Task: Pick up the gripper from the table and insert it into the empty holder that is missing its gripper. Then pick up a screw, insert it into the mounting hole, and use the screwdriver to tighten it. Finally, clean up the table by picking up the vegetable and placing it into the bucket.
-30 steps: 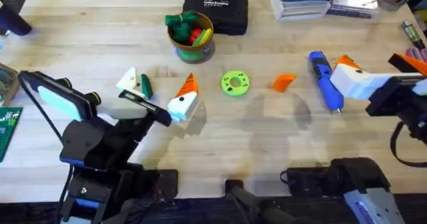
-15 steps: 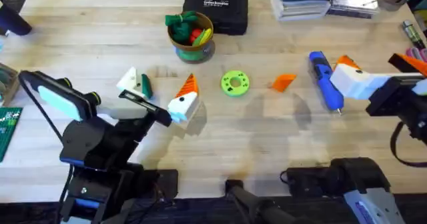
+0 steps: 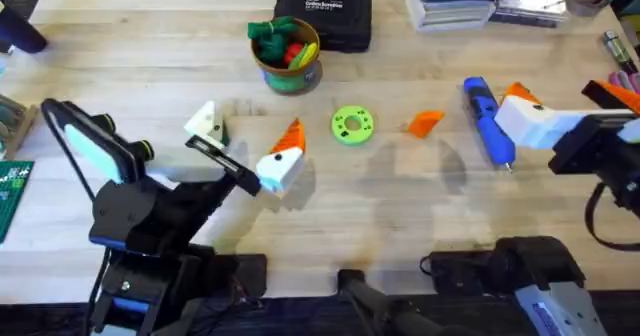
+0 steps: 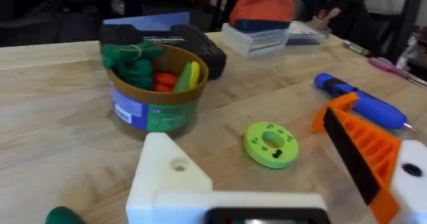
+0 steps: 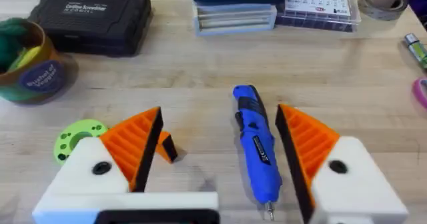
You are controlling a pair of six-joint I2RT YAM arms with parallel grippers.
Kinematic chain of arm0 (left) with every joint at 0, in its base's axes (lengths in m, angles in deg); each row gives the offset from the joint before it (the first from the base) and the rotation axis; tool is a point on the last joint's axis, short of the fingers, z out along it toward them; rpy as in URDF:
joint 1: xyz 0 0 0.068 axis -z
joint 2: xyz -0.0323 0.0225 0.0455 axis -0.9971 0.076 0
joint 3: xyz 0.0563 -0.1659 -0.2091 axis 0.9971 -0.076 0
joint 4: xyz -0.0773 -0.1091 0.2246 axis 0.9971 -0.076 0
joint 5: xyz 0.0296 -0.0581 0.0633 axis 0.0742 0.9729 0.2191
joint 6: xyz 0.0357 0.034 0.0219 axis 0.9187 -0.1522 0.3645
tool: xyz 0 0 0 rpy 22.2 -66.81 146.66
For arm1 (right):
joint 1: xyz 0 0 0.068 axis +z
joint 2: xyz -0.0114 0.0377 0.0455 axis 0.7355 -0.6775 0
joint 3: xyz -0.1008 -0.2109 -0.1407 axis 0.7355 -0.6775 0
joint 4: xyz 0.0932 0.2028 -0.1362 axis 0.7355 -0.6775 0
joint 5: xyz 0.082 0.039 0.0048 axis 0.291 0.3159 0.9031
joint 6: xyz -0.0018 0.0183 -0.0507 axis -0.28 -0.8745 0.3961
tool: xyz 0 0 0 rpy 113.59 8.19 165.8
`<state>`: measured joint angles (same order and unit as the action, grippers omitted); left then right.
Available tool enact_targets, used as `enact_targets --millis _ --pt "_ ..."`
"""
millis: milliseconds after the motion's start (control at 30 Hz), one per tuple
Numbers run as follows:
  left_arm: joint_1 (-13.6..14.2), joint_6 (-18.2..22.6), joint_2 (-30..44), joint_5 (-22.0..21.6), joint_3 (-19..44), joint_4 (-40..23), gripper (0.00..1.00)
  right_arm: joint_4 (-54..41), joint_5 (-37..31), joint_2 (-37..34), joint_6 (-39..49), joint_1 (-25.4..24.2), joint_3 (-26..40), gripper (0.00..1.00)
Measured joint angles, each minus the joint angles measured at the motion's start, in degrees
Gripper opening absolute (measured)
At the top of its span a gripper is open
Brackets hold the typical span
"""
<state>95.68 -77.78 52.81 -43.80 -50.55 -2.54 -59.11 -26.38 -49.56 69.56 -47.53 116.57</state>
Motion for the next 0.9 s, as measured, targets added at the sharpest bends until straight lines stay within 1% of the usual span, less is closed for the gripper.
enact_targets --millis 67,300,433,533,667,800,900 --pt "0.0 0.0 0.0 3.7 0.0 0.1 0.985 0.0 0.0 0.0 0.0 0.0 0.0 0.993" --pt "0.0 0.0 0.0 19.7 0.0 -0.6 0.985 -0.1 0.0 0.0 0.0 0.0 0.0 0.993" --pt "0.0 0.2 0.0 25.9 0.2 -1.6 0.985 -1.6 0.0 0.0 -0.2 0.0 0.0 0.994" --pt "0.0 0.6 0.0 28.7 0.2 -1.9 0.985 -1.7 0.0 -0.7 -0.2 0.0 0.0 0.994" --pt "0.0 0.9 0.0 30.4 0.2 -2.1 0.985 -2.3 1.9 -5.4 0.3 0.0 1.0 0.994" --pt "0.0 1.1 0.0 31.2 0.2 -2.2 0.985 -6.2 4.4 -14.4 2.3 0.7 5.3 0.994" --pt "0.0 1.5 0.0 31.5 0.2 -2.2 0.985 -11.5 5.3 -23.1 5.4 2.7 11.3 0.994"
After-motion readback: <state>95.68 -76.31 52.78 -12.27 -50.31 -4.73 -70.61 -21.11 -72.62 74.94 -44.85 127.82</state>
